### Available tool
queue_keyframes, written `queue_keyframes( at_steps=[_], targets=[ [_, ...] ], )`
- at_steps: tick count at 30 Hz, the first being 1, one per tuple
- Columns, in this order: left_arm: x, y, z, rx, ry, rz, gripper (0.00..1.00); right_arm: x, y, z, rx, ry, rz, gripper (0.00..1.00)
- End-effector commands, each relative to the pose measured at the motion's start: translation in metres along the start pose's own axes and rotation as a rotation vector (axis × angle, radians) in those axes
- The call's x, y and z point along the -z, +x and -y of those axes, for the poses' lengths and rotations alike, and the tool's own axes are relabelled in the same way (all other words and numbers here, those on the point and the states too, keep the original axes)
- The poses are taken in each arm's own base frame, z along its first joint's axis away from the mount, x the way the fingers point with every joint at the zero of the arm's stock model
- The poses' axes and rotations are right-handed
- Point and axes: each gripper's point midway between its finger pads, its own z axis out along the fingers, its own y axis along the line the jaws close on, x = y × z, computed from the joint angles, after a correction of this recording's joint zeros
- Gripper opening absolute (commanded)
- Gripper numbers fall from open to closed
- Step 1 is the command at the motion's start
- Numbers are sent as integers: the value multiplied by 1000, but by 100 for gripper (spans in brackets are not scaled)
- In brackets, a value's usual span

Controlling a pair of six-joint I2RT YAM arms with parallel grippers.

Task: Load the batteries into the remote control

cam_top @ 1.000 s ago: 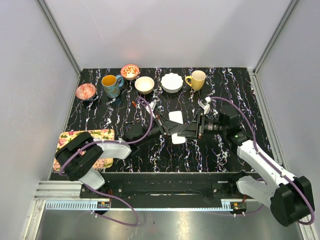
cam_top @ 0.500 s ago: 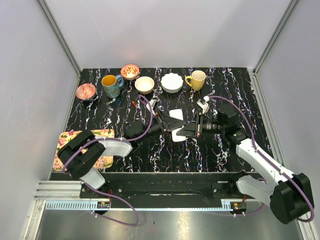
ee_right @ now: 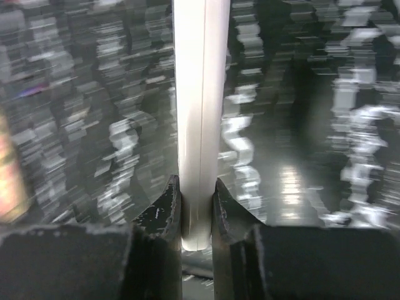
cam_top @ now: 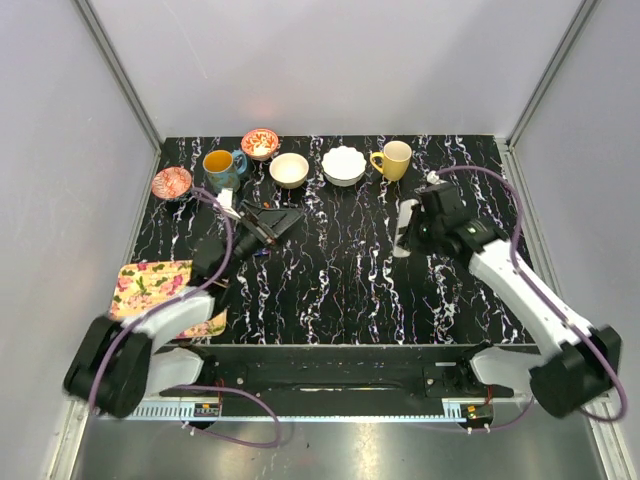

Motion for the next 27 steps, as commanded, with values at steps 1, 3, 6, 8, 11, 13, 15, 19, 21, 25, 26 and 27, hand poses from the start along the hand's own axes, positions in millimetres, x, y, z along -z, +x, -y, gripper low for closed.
queue_keyframes(
  at_steps=[1,3,6,8,11,13,15,19,21,25,26,27],
  targets=[
    [18,-5,-8,-296,-254,-10,99,5,-17,126,152,717,72,0],
    [41,-14,-18,-380,-397,32,99,-7,-19,135,168,785,47,0],
    [65,-27,-16,-446,-504,86,99,-25,-26,148,222,895,14,0],
    [70,-28,-7,-474,-513,84,99,-29,-37,153,256,974,11,0],
    [72,-18,-4,-497,-493,27,99,-44,-45,163,328,1073,-34,0],
    [73,-10,-5,-489,-473,-2,99,-58,-47,168,375,1111,-73,0],
    [74,-5,-7,-482,-459,-16,99,-71,-51,173,414,1152,-99,0],
    [76,5,-12,-468,-449,-41,96,-96,-49,174,431,1130,-174,0],
    [78,9,-14,-464,-450,-57,96,-108,-46,173,440,1091,-209,0],
    [78,12,-15,-464,-447,-79,96,-125,-31,173,453,1028,-298,0],
    [78,12,-14,-464,-445,-80,96,-128,-28,173,456,1017,-317,0],
    [78,13,-15,-465,-447,-85,96,-131,-22,176,457,1013,-344,0]
  ],
)
